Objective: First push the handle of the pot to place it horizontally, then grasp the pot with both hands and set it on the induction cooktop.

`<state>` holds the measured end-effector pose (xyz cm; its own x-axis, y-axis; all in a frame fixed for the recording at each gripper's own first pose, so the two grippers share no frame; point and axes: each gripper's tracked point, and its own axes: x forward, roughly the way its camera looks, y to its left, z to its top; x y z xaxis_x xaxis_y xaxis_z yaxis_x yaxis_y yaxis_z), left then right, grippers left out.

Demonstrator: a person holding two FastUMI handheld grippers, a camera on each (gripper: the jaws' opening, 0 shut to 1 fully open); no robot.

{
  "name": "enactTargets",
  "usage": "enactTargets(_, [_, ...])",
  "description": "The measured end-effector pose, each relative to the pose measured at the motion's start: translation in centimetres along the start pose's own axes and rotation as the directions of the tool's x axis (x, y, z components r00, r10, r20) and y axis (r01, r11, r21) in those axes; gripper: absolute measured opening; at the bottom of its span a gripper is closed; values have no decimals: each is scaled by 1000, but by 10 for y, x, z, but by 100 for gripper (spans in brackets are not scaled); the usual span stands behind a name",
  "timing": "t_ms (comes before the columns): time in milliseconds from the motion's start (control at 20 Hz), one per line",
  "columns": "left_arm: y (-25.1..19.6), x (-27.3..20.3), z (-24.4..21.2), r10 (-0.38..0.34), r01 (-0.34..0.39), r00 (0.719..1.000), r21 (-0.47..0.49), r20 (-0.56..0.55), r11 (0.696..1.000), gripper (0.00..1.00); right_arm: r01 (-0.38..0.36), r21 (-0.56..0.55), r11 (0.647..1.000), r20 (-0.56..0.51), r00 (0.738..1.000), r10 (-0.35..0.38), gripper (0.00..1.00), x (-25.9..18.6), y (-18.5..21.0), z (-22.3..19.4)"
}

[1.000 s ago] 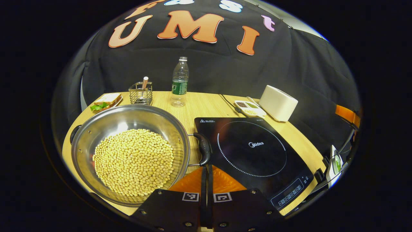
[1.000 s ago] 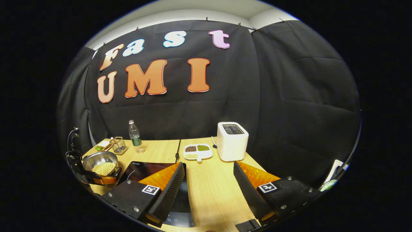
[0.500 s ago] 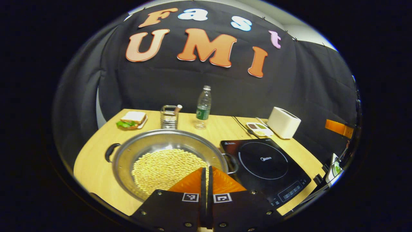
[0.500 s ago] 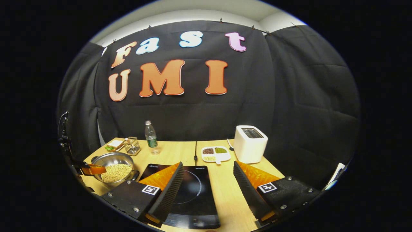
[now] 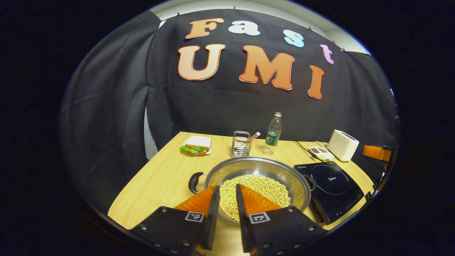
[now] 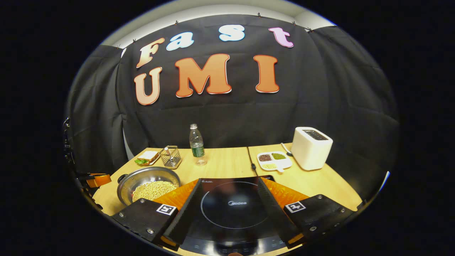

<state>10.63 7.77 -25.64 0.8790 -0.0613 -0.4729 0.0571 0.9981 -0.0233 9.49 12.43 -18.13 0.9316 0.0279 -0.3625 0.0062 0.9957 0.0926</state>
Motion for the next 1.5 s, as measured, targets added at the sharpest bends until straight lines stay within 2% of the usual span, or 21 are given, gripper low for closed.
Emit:
enactTargets(100, [17,10,0,-2,2,1000,2,0,1000,66,-14,19,1000,-48,999,15,96,13,24,-12])
enactTargets(150, [28,16,-4,4,-4,1000,2,-8,1000,75,-19,21,1000,-67,998,20,96,22,35,-17])
enactTargets(350, [61,49,-19,42,-42,997,-6,-57,999,76,-16,-13,1000,-116,993,14,96,48,69,-37])
enactTargets(450, [64,63,-30,31,-32,995,-13,-94,999,77,-11,-35,999,-146,989,6,96,60,78,-49])
enactTargets(800, [64,98,-37,-17,17,995,3,-95,1000,76,7,-72,997,-234,972,-24,96,101,95,-87])
enactTargets(1200, [50,121,-66,-89,85,981,-35,-172,996,76,6,-56,998,-297,955,-23,96,115,105,-109])
enactTargets(1400, [53,125,-71,-88,81,979,-42,-185,996,76,12,-45,999,-321,947,-26,95,118,104,-116])
enactTargets(1500, [54,127,-70,-86,79,980,-43,-177,996,79,-10,-22,1000,-331,943,2,90,118,110,-116])
